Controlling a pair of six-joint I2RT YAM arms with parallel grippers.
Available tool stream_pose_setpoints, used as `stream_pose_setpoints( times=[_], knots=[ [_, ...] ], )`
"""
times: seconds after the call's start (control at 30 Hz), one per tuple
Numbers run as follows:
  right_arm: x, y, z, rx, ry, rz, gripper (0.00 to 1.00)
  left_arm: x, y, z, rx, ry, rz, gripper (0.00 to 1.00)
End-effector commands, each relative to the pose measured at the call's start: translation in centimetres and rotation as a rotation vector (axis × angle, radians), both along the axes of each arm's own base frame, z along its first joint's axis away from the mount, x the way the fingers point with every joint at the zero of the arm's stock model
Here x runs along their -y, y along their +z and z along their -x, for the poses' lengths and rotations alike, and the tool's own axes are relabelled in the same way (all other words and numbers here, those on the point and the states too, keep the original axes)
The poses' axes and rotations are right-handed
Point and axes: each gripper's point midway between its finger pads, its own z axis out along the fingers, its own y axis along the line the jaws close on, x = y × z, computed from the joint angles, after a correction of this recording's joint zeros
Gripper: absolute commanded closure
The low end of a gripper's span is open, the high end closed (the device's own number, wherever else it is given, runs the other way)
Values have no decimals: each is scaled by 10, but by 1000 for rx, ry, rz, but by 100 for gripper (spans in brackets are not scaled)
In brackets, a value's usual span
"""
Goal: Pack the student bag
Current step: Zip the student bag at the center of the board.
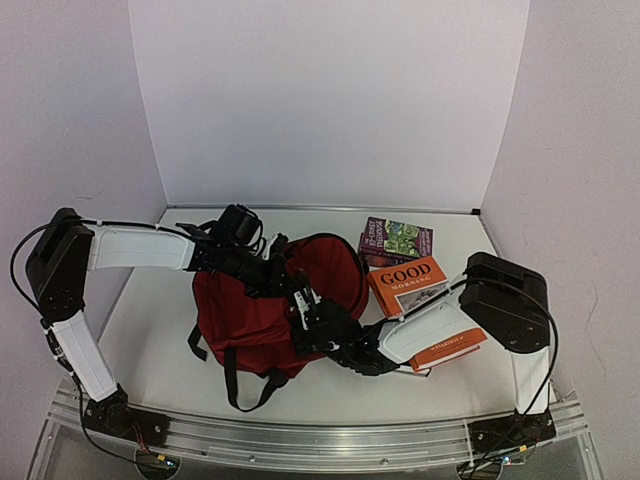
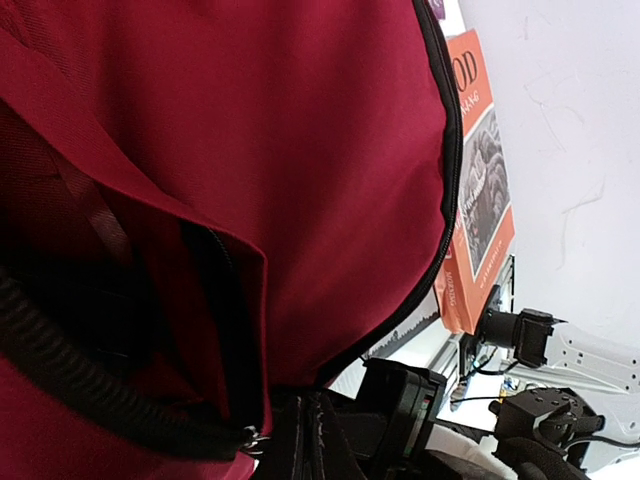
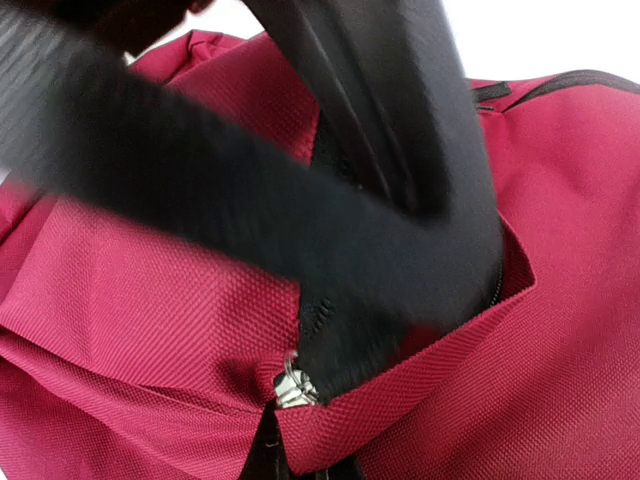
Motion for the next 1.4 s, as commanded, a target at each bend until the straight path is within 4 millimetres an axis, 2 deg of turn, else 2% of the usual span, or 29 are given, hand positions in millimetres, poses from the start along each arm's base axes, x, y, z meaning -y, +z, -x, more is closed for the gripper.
stream_pose_setpoints(
  times=[0.0, 0.13, 0.33, 0.53, 0.8, 0.97, 1.13, 1.37],
  knots=[
    [15, 22, 2, 2, -37, -62, 100, 4, 45, -37, 155, 57, 77, 100],
    [20, 22, 13, -23, -26, -75, 100, -4, 58, -55, 193, 96, 109, 100],
    [20, 16, 29, -69, 18, -73, 100, -7, 68, -72, 202, 103, 163, 100],
    [23, 4, 42, -111, 54, -37, 100, -6, 76, -79, 224, 91, 196, 100],
    [26, -1, 61, -163, 113, -6, 100, -14, 72, -91, 219, 105, 209, 100],
    [29, -8, 73, -201, 141, 13, 100, -20, 83, -101, 262, 122, 235, 100],
    [35, -7, 79, -223, 139, 2, 100, -28, 80, -106, 264, 138, 227, 100],
    [40, 7, 87, -248, 152, -34, 100, -45, 61, -121, 243, 181, 211, 100]
  ],
)
